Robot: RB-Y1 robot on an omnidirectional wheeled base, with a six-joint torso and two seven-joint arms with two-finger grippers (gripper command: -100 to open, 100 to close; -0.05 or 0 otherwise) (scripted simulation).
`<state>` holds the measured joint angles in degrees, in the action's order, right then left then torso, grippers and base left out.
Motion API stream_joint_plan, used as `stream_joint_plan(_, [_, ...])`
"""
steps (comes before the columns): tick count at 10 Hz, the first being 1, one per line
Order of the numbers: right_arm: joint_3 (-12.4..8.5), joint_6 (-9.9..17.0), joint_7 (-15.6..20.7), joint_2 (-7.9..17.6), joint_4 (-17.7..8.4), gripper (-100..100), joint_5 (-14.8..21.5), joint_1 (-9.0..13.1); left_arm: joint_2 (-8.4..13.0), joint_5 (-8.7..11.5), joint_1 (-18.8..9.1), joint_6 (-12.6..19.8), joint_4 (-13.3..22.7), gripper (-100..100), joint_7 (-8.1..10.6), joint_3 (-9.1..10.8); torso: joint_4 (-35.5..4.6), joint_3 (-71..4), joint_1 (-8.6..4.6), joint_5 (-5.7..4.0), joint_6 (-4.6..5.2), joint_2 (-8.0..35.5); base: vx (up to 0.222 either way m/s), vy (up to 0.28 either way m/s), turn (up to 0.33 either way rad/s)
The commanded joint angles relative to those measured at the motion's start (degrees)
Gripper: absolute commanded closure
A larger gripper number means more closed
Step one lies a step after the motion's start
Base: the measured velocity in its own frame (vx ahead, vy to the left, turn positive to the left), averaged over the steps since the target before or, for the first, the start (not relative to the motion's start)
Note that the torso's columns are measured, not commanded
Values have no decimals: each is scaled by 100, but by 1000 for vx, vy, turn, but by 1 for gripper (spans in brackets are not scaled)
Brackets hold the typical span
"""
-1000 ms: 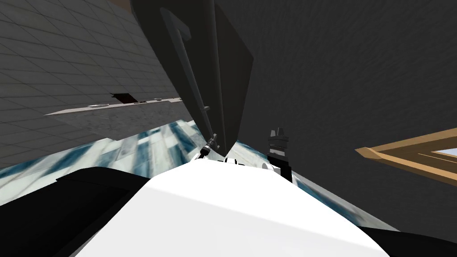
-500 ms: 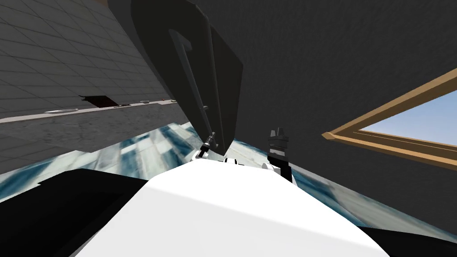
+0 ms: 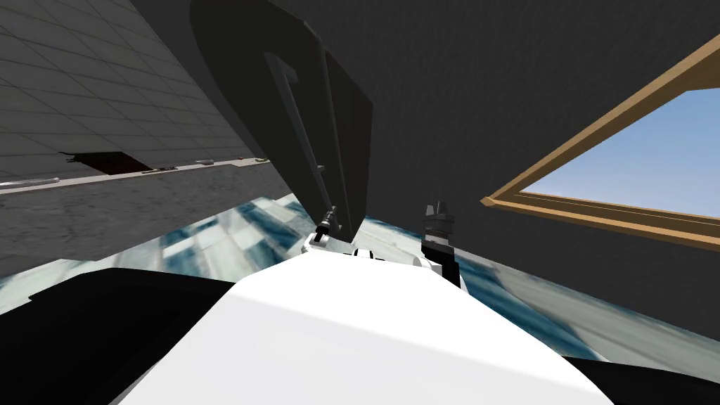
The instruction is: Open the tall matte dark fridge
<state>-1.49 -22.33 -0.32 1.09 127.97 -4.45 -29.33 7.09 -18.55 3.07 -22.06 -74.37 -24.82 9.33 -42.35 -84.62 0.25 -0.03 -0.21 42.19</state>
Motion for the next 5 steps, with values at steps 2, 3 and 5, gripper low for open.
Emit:
stream_joint_plan(2, [0, 0, 0, 0, 0, 0, 0, 0, -170, 51, -540, 49, 533, -100, -231, 528, 5, 3, 1, 8, 5, 2, -93, 17, -160])
stream_joint_plan(3, [0, 0, 0, 0, 0, 0, 0, 1, -252, 70, -713, 103, 722, -100, -328, 683, 2, 2, -3, 7, 14, 3, -152, 13, -350])
stream_joint_plan(5, [0, 0, 0, 0, 0, 0, 0, 0, -232, 67, -694, 99, 677, -100, -302, 685, 11, -4, -19, 6, 24, -8, -83, 22, -103])
